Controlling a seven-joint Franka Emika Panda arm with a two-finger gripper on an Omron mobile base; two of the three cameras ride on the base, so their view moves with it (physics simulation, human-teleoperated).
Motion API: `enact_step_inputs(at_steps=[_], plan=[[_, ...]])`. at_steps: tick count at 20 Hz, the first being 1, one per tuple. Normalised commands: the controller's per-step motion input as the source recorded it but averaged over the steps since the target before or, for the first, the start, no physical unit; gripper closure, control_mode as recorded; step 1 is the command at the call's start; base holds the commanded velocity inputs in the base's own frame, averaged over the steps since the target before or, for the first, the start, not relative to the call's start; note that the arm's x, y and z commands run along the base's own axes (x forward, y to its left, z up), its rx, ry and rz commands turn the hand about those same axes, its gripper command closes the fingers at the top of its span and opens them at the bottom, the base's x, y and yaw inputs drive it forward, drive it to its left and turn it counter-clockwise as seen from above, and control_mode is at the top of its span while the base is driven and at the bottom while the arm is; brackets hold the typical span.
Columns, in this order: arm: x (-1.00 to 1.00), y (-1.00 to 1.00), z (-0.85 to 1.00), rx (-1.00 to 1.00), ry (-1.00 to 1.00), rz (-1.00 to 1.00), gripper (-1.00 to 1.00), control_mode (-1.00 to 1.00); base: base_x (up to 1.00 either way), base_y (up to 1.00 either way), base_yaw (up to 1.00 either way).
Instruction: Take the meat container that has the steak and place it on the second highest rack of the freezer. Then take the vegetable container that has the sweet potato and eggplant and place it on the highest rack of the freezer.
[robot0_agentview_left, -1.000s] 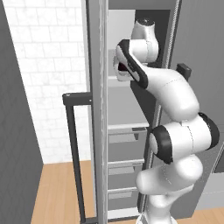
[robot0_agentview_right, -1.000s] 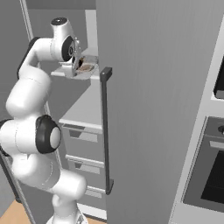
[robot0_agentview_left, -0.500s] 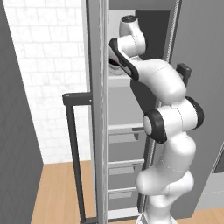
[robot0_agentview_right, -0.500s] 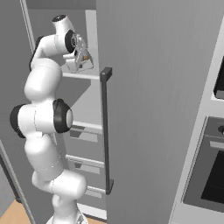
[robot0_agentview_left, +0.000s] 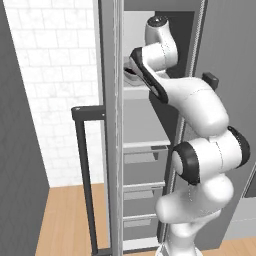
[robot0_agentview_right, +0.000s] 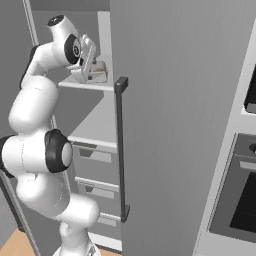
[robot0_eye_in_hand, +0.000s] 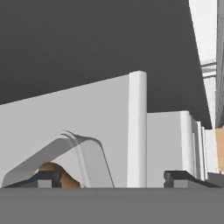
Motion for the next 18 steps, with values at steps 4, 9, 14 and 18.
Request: enact_step_inputs(at_steps=[4, 9, 14, 18], plan=[[-0.92, -0.09, -0.94, -0.01, -0.45, 0.01, -1.0, -1.0, 0.0, 0.0, 0.0], [-1.0, -0.08, 0.15, 0.01, -0.14, 0.03, -1.0, -1.0, 0.0, 0.0, 0.0], [-1.0, -0.2, 0.19, 0.01, 0.09, 0.07, -1.0, -1.0, 0.0, 0.0, 0.0], [-1.0, 0.01, 0.0, 0.0, 0.29, 0.09, -1.0, -1.0, 0.0, 0.0, 0.0]])
